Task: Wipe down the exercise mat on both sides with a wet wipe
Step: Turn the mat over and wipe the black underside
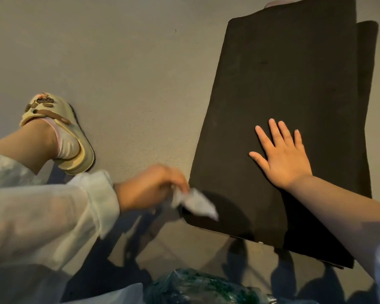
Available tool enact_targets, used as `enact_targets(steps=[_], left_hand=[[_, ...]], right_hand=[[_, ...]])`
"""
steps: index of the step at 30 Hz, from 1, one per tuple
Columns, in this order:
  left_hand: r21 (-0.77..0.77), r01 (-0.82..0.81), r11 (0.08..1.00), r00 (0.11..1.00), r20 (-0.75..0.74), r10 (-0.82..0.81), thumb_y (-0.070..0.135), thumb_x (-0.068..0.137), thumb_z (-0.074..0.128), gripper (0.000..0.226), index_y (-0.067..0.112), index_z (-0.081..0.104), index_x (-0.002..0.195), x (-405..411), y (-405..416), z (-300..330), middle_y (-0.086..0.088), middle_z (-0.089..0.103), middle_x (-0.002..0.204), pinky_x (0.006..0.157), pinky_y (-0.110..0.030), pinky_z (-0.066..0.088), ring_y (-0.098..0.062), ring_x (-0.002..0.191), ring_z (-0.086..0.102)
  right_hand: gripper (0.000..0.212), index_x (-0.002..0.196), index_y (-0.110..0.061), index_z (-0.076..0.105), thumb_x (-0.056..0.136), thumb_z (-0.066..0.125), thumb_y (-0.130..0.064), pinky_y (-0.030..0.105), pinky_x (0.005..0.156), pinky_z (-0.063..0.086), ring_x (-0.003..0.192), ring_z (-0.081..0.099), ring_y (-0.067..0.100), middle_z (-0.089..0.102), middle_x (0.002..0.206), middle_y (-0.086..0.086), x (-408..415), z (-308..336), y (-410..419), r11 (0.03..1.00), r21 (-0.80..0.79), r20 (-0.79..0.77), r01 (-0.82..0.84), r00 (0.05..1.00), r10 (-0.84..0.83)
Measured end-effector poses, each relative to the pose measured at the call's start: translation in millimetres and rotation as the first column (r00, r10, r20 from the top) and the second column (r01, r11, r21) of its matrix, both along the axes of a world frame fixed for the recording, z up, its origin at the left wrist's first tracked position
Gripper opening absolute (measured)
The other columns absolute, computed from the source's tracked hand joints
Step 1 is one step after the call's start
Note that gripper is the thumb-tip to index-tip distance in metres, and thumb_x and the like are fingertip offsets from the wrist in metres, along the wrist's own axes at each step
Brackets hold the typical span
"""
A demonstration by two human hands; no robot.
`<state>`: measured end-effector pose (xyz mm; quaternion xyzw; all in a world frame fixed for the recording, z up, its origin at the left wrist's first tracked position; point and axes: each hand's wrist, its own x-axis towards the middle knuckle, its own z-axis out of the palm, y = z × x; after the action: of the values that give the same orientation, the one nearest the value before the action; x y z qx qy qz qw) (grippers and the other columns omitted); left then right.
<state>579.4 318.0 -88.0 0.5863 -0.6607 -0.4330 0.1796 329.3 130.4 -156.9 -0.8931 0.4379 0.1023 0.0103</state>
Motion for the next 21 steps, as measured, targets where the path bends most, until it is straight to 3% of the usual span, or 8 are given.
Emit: enact_targets(steps=[3, 6, 8, 10, 12, 15, 18, 21], left_hand=[[-0.200, -0.386, 0.901, 0.921, -0.027, 0.389, -0.016, 0.086, 0.044, 0.039, 0.012, 0.065, 0.103, 16.9, -57.4, 11.5, -0.003, 0.063, 0.099, 0.091, -0.013, 0.044, -0.012, 0.095, 0.060], [-0.331, -0.532, 0.779, 0.835, -0.054, 0.547, -0.012, 0.090, 0.040, 0.035, 0.002, 0.065, 0.111, 15.3, -123.4, 7.5, -0.006, 0.059, 0.113, 0.094, -0.007, 0.035, -0.020, 0.111, 0.054], [-0.340, -0.600, 0.724, 0.790, -0.105, 0.605, -0.005, 0.092, 0.042, 0.034, 0.000, 0.059, 0.121, 5.7, -162.0, -1.9, -0.012, 0.054, 0.129, 0.097, -0.009, 0.028, -0.022, 0.122, 0.048], [-0.302, -0.624, 0.720, 0.771, -0.091, 0.630, 0.006, 0.092, 0.051, 0.042, 0.003, 0.048, 0.134, -7.2, -195.9, -15.0, -0.012, 0.045, 0.141, 0.097, -0.007, 0.021, -0.022, 0.131, 0.041], [-0.224, -0.572, 0.789, 0.815, -0.046, 0.578, 0.018, 0.089, 0.061, 0.060, 0.007, 0.036, 0.142, -23.6, -215.0, -33.3, -0.010, 0.039, 0.146, 0.092, -0.006, 0.020, -0.023, 0.134, 0.036], [-0.142, -0.453, 0.880, 0.877, 0.105, 0.469, 0.032, 0.089, 0.062, 0.072, 0.014, 0.024, 0.147, -39.1, -231.0, -63.1, -0.010, 0.036, 0.147, 0.102, -0.022, 0.027, -0.027, 0.132, 0.038], [-0.099, -0.461, 0.882, 0.867, 0.161, 0.471, 0.042, 0.092, 0.051, 0.072, 0.022, 0.013, 0.150, -43.4, -243.4, -76.2, -0.004, 0.023, 0.155, 0.116, -0.045, 0.015, -0.027, 0.141, 0.023], [-0.121, -0.488, 0.864, 0.846, 0.178, 0.503, 0.031, 0.100, 0.038, 0.055, 0.023, 0.015, 0.149, -49.3, -256.2, -74.3, -0.005, 0.018, 0.156, 0.116, -0.049, 0.010, -0.030, 0.143, 0.013]], right_hand=[[0.076, 0.147, -0.031, -0.007, 0.081, -0.009, -0.070, 0.047, 0.115, -0.003, 0.146, -0.007, 0.025, -0.003, 0.159, 0.005, -0.5, -0.8, -0.3, 1.000, 0.000, 0.010, -0.002, 1.000, 0.002], [0.072, 0.143, -0.032, -0.012, 0.082, -0.010, -0.070, 0.047, 0.115, -0.002, 0.146, -0.007, 0.025, -0.002, 0.159, 0.006, -1.1, -1.8, 0.1, 1.000, -0.007, 0.015, -0.001, 1.000, 0.001], [0.071, 0.142, -0.033, -0.013, 0.082, -0.011, -0.070, 0.047, 0.115, -0.003, 0.146, -0.007, 0.024, -0.002, 0.159, 0.005, -1.7, -2.4, 0.3, 1.000, -0.011, 0.019, -0.003, 1.000, 0.004], [0.071, 0.142, -0.033, -0.012, 0.083, -0.010, -0.072, 0.047, 0.115, -0.002, 0.146, -0.005, 0.024, 0.000, 0.159, 0.006, -2.0, -2.7, 0.2, 1.000, -0.011, 0.035, -0.003, 0.999, 0.004], [0.070, 0.142, -0.033, -0.010, 0.084, -0.007, -0.071, 0.046, 0.115, -0.002, 0.146, -0.004, 0.024, 0.002, 0.159, 0.005, -1.7, -3.0, 0.4, 1.000, -0.011, 0.043, -0.003, 0.999, 0.003], [0.069, 0.143, -0.033, -0.009, 0.084, -0.005, -0.070, 0.046, 0.115, -0.002, 0.146, -0.003, 0.024, 0.002, 0.159, 0.006, -1.5, -3.4, 0.3, 1.000, -0.004, 0.059, -0.005, 0.998, 0.006], [0.069, 0.143, -0.034, -0.009, 0.084, -0.006, -0.070, 0.047, 0.115, -0.004, 0.146, -0.005, 0.023, 0.000, 0.159, 0.005, -1.7, -3.2, -0.6, 1.000, 0.006, 0.073, -0.010, 0.997, 0.010], [0.068, 0.142, -0.035, -0.012, 0.083, -0.007, -0.070, 0.046, 0.113, -0.008, 0.145, -0.010, 0.022, -0.006, 0.159, 0.004, -2.7, -4.5, -1.8, 1.000, 0.014, 0.071, -0.015, 0.997, 0.014]])
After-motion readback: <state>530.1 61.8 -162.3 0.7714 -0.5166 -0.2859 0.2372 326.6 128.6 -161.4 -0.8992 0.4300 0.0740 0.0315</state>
